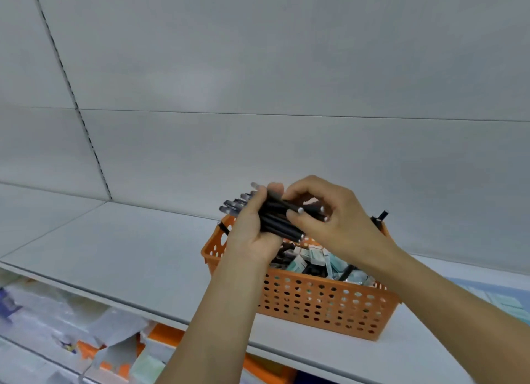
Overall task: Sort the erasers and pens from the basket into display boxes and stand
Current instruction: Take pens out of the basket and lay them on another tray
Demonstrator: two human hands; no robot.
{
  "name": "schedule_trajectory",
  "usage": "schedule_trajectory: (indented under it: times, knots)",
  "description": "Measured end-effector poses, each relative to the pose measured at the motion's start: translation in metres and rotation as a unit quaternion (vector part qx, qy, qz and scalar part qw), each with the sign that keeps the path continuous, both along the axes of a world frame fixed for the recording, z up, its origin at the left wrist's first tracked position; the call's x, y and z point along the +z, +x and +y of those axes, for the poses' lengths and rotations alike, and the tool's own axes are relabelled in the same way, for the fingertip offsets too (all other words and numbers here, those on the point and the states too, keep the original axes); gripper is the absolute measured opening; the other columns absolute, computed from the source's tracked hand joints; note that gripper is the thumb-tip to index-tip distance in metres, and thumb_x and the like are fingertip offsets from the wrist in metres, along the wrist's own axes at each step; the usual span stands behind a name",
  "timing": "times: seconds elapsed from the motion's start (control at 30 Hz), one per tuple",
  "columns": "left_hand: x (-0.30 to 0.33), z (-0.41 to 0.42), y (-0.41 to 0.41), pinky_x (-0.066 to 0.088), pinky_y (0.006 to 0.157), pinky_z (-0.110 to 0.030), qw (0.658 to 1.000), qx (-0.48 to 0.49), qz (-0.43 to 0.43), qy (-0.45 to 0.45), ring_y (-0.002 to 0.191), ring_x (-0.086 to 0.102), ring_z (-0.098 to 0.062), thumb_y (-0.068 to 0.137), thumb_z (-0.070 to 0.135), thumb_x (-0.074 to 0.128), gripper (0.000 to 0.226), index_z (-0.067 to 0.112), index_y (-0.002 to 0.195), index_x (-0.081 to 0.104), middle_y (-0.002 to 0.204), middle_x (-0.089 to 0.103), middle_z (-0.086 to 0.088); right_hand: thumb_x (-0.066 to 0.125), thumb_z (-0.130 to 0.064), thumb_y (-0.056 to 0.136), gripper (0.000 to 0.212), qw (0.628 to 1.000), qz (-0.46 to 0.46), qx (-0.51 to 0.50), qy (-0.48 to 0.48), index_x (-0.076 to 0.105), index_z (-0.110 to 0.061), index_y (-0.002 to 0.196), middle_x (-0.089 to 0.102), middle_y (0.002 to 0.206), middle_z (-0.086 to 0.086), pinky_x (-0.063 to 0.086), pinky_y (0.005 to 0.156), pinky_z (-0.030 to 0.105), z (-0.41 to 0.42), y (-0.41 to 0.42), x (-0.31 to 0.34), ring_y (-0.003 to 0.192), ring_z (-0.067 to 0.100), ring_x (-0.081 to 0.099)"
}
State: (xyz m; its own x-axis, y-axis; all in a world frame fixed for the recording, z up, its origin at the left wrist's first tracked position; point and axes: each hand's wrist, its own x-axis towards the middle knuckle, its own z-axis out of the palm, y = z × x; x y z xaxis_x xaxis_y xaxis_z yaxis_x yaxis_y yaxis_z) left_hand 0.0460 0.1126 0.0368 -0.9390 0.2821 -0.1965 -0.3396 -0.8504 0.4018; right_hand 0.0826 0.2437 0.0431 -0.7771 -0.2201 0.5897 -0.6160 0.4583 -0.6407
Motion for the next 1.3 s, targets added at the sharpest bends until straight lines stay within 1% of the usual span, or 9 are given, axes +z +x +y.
schedule_trajectory:
  times: [0.17, 0.3, 0.4, 0.6, 0.77, 0.87, 0.93, 1.17, 1.3]
  knots:
    - [0.005, 0.0, -0.006, 0.051, 0.09, -0.04, 0.995, 0.069, 0.057, 0.033, 0.074, 0.072, -0.018, 0.097, 0.011, 0.053, 0.013, 0.006, 0.095, 0.064, 0.086, 0.07, -0.008, 0.055, -0.06, 0.083, 0.048, 0.937, -0.16, -0.006, -0.31, 0.061, -0.031, 0.121, 0.064, 0.121, -0.008, 0.046, 0.103, 0.039, -0.004, 0.014, -0.009, 0.117, 0.01, 0.058]
    - [0.005, 0.019, 0.012, 0.053, 0.094, -0.041, 0.992, 0.054, 0.11, 0.014, 0.094, 0.07, -0.015, 0.086, 0.012, 0.064, 0.021, 0.005, 0.106, 0.065, 0.104, 0.07, -0.01, 0.031, -0.053, 0.1, 0.054, 0.792, -0.263, -0.001, -0.551, 0.063, -0.015, 0.12, 0.066, 0.12, 0.009, 0.051, 0.095, 0.039, -0.02, 0.01, -0.008, 0.11, 0.021, 0.065]
    - [0.003, 0.025, 0.02, 0.055, 0.091, -0.041, 0.991, 0.042, 0.127, 0.011, 0.093, 0.07, -0.02, 0.076, 0.012, 0.069, 0.04, 0.005, 0.115, 0.061, 0.099, 0.069, -0.01, 0.029, -0.051, 0.101, 0.058, 0.757, -0.279, 0.021, -0.591, 0.064, -0.008, 0.119, 0.07, 0.114, 0.013, 0.051, 0.093, 0.039, -0.025, 0.013, -0.007, 0.105, 0.024, 0.068]
    - [0.002, 0.019, 0.024, 0.057, 0.087, -0.037, 0.979, 0.047, 0.186, -0.071, 0.097, 0.07, -0.023, 0.09, 0.006, 0.061, 0.003, 0.007, 0.092, 0.063, 0.09, 0.072, -0.01, 0.028, -0.046, 0.103, 0.055, 0.823, -0.254, 0.033, -0.507, 0.067, -0.009, 0.116, 0.072, 0.109, 0.009, 0.048, 0.096, 0.037, -0.022, 0.034, -0.006, 0.105, 0.018, 0.068]
    - [0.004, 0.02, 0.031, 0.051, 0.094, -0.039, 0.954, 0.066, 0.228, -0.183, 0.105, 0.068, -0.014, 0.092, 0.017, 0.061, 0.011, 0.01, 0.099, 0.063, 0.104, 0.074, -0.004, 0.067, -0.012, 0.085, 0.029, 0.969, -0.173, -0.079, -0.156, 0.067, -0.028, 0.11, 0.072, 0.085, -0.014, 0.046, 0.064, 0.006, -0.015, 0.062, 0.003, 0.077, -0.005, 0.065]
    - [0.002, 0.031, 0.047, 0.052, 0.092, -0.034, 0.949, 0.04, 0.229, -0.212, 0.105, 0.067, -0.008, 0.093, 0.022, 0.06, 0.024, 0.006, 0.111, 0.063, 0.108, 0.074, 0.001, 0.066, -0.022, 0.077, 0.029, 0.96, -0.127, -0.222, 0.115, 0.051, -0.026, 0.101, 0.058, 0.079, -0.01, 0.046, 0.053, 0.024, -0.007, 0.067, 0.004, 0.066, 0.006, 0.057]
    - [0.003, 0.045, 0.062, 0.055, 0.083, -0.027, 0.946, 0.016, 0.231, -0.229, 0.103, 0.068, -0.004, 0.094, 0.023, 0.06, 0.027, 0.007, 0.114, 0.067, 0.108, 0.074, 0.004, 0.06, -0.03, 0.079, 0.031, 0.889, -0.029, -0.352, 0.29, 0.034, -0.024, 0.094, 0.045, 0.082, -0.012, 0.031, 0.048, 0.026, 0.001, 0.07, -0.001, 0.067, 0.011, 0.045]
    - [0.005, 0.091, 0.098, 0.053, 0.087, -0.037, 0.932, -0.043, 0.274, -0.234, 0.099, 0.07, -0.015, 0.083, 0.018, 0.069, 0.023, 0.008, 0.104, 0.064, 0.103, 0.075, -0.004, 0.061, -0.024, 0.077, 0.018, 0.942, -0.095, -0.303, 0.108, 0.045, -0.027, 0.083, 0.057, 0.066, -0.009, 0.044, 0.053, 0.032, 0.05, 0.107, -0.008, 0.061, 0.014, 0.055]
    - [0.016, 0.127, 0.109, 0.059, 0.079, -0.038, 0.962, -0.045, 0.266, -0.047, 0.085, 0.071, -0.021, 0.075, 0.019, 0.071, 0.049, 0.017, 0.119, 0.051, 0.104, 0.072, -0.008, 0.06, -0.013, 0.078, 0.013, 0.944, -0.26, -0.204, -0.008, 0.051, -0.018, 0.07, 0.038, 0.046, -0.01, 0.029, 0.042, 0.023, 0.106, 0.149, 0.003, 0.04, 0.01, 0.033]
